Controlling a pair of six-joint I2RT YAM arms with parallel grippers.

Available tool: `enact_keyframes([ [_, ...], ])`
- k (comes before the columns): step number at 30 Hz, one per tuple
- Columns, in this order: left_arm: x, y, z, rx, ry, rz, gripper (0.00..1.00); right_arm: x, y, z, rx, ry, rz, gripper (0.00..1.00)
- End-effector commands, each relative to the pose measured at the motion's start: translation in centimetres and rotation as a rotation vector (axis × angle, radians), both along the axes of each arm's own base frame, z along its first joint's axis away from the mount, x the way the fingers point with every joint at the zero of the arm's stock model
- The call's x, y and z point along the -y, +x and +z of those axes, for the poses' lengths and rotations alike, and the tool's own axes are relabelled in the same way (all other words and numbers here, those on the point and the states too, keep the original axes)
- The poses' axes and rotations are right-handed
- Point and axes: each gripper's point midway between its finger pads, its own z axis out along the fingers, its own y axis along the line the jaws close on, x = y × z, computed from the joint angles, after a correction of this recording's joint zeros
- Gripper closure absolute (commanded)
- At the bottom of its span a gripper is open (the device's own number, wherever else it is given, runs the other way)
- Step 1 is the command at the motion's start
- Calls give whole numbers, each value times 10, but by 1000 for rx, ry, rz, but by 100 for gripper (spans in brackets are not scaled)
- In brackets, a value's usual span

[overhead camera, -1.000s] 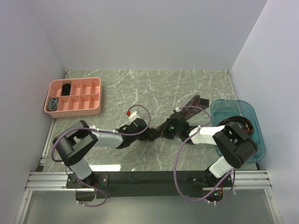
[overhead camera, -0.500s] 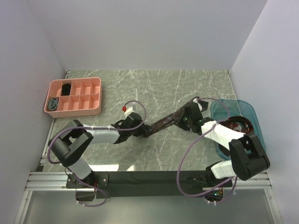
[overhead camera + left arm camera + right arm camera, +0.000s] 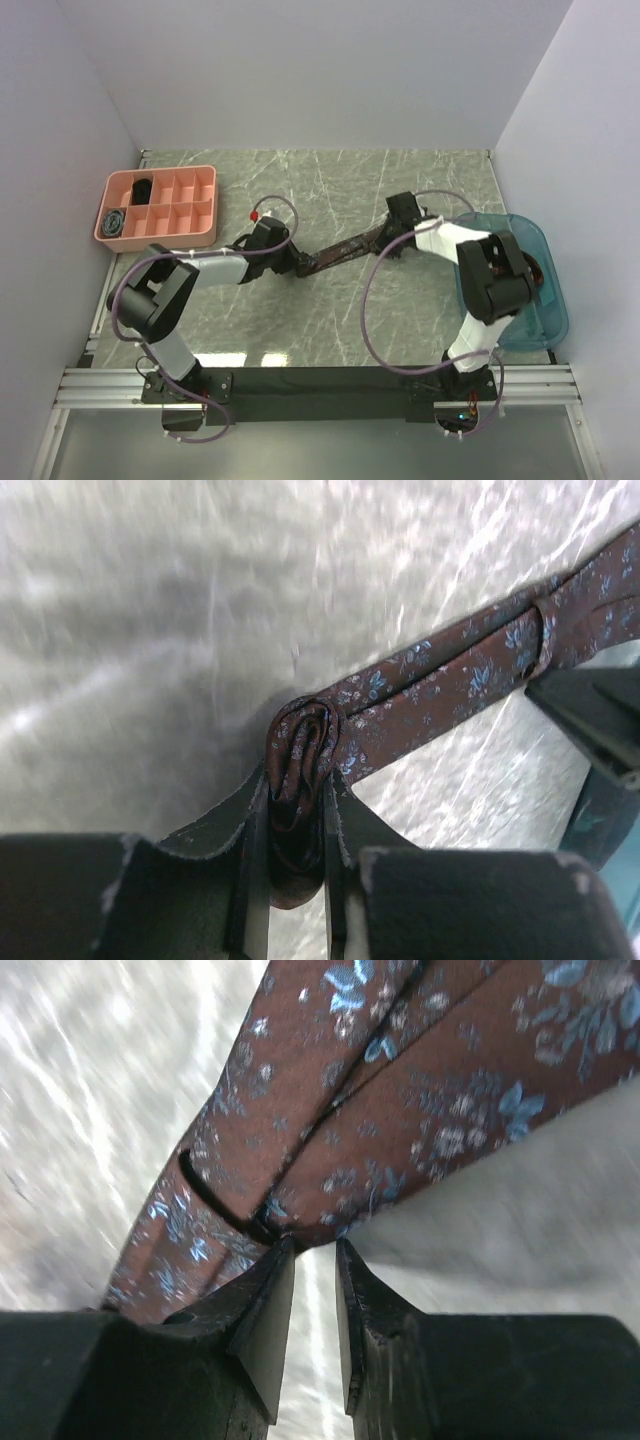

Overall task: Roll the ties
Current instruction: Roll the tie

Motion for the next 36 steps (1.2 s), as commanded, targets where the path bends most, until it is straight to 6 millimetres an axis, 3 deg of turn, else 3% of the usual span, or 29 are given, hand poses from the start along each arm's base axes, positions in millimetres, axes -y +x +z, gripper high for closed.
enact_keyframes([
  [1,-1,15,5,-6,-19,-42,99,-1,23,-3,-44,9,-23,69],
  [5,-8,26,5,-9,-50,-43,99,-11,79,1,-11,18,0,69],
  [9,-9,22,0,-18,-72,-67,99,-18,100,15,50,7,86,69],
  [12,-13,10,-8,-37,-83,-66,98,-22,90,36,148,24,160,69],
  [16,-18,-6,-16,-55,-115,-49,98,-63,53,76,333,139,418,69],
  [18,-20,-10,-17,-53,-118,-43,98,-90,33,82,358,163,536,68],
  [21,-25,-15,-21,-53,-102,-39,98,-121,11,80,375,170,676,67],
  [27,-31,-18,-16,-27,-92,-34,97,-173,-9,74,380,259,827,63],
  [31,-34,-22,-17,-17,-89,-32,96,-197,-15,68,365,286,888,62],
  [36,-33,-25,-15,-3,-100,-46,96,-209,-21,52,338,321,902,62],
])
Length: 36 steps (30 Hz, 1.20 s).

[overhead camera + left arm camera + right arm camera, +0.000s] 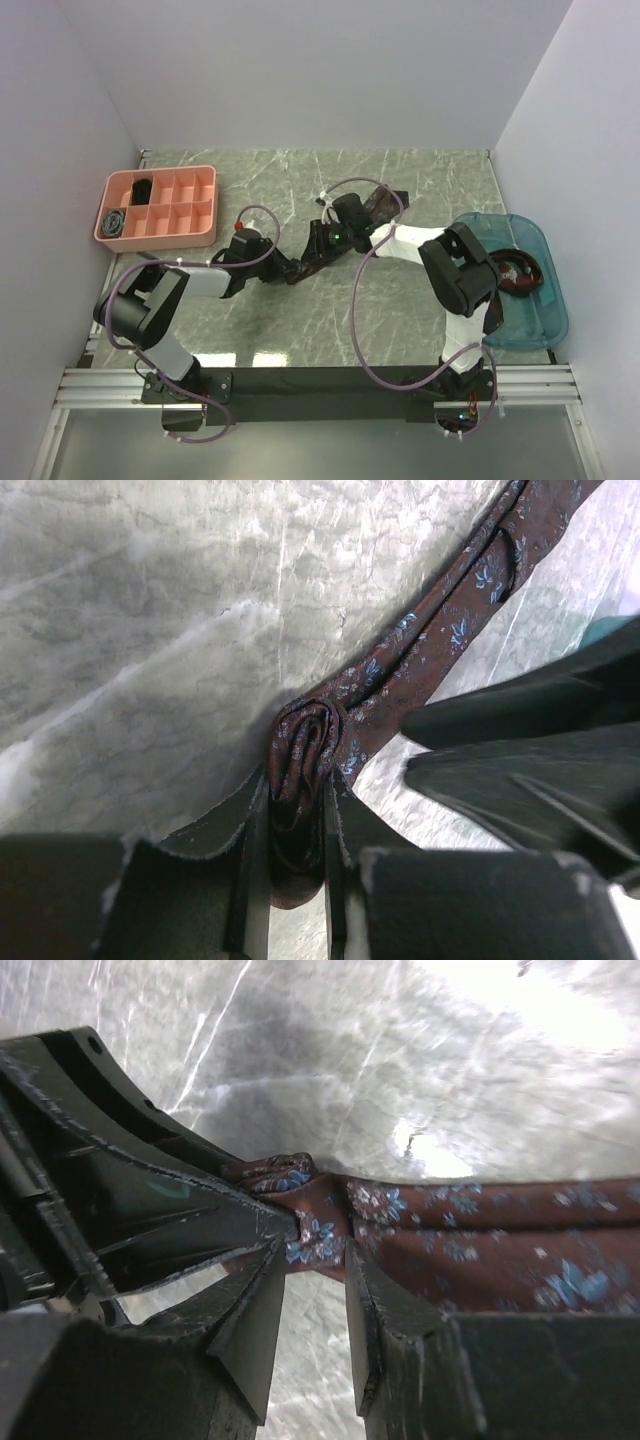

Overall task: Roll the ties
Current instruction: Roll the tie

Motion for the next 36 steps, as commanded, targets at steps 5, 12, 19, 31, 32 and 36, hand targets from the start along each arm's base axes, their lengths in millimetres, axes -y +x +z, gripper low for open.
enact_keyframes([
  [5,-2,-14,-4,20,16,-53,96,-24,3,-6,26,55,56,62],
  [12,4,-16,4,63,-20,-101,95,-32,-5,-10,13,117,102,57],
  [19,9,-20,14,125,-55,-142,94,-38,-12,-11,-10,160,154,57],
  [31,-2,-15,12,132,-10,-89,91,-21,-25,-6,-37,156,124,91],
  [32,-2,-14,12,136,-12,-85,90,-19,-23,-6,-33,145,111,99],
  [36,-3,-15,12,129,-22,-61,82,-13,-24,-2,-71,117,55,100],
])
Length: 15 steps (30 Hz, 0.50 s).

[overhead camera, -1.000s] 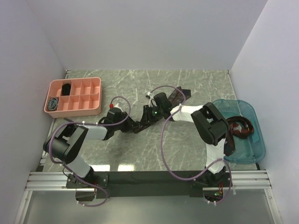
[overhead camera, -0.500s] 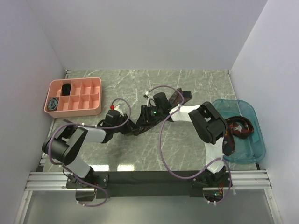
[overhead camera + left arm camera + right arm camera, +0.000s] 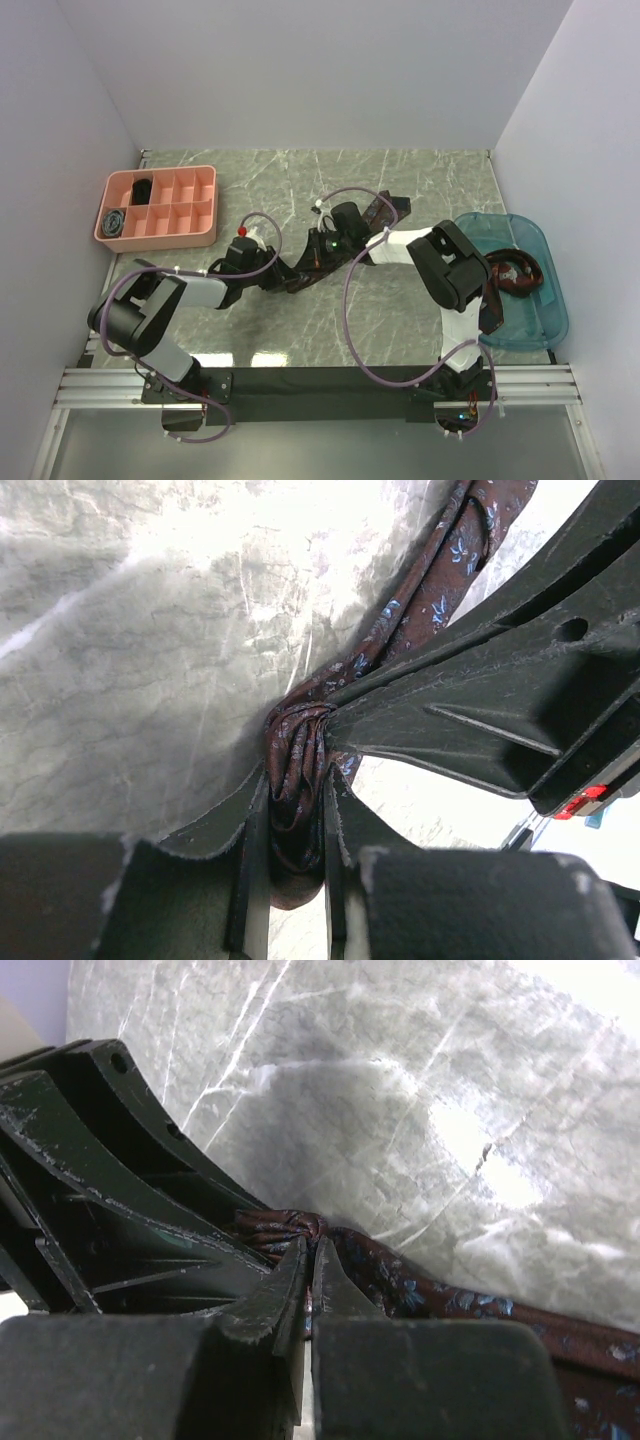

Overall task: Roll the ties
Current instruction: Roll the tie

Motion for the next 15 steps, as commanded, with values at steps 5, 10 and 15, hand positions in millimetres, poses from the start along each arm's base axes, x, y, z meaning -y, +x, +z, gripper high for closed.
enact_keyframes([
  [5,-14,10,12,59,-4,107,70,18,-8,4,-90,-59,-118,100],
  [10,-26,6,16,58,-11,180,51,30,-14,-22,-157,-126,-188,100],
  [15,-34,0,21,63,-22,229,40,34,-19,-35,-197,-145,-220,100],
])
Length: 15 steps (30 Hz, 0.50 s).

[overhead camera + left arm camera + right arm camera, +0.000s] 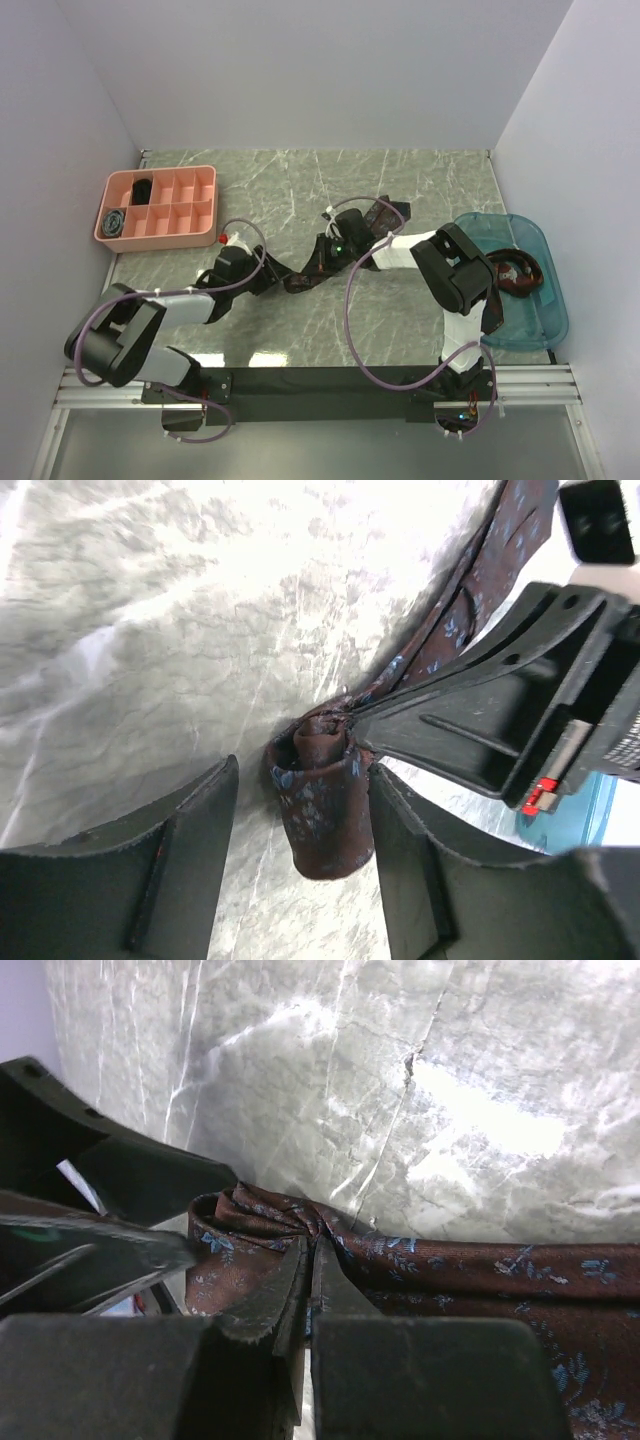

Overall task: Roll the ties
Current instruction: Roll the tie

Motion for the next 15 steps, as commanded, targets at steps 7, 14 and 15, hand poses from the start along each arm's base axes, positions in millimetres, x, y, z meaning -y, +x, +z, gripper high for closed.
enact_keyframes([
  [7,4,-11,10,10,-5,39,40,7,-6,-14,-16,-63,-48,100],
  [14,21,-14,7,-15,-12,21,41,-11,-3,-3,70,-64,-9,100],
  [15,20,-14,6,-18,-10,27,42,-13,-3,-4,76,-61,-9,100],
])
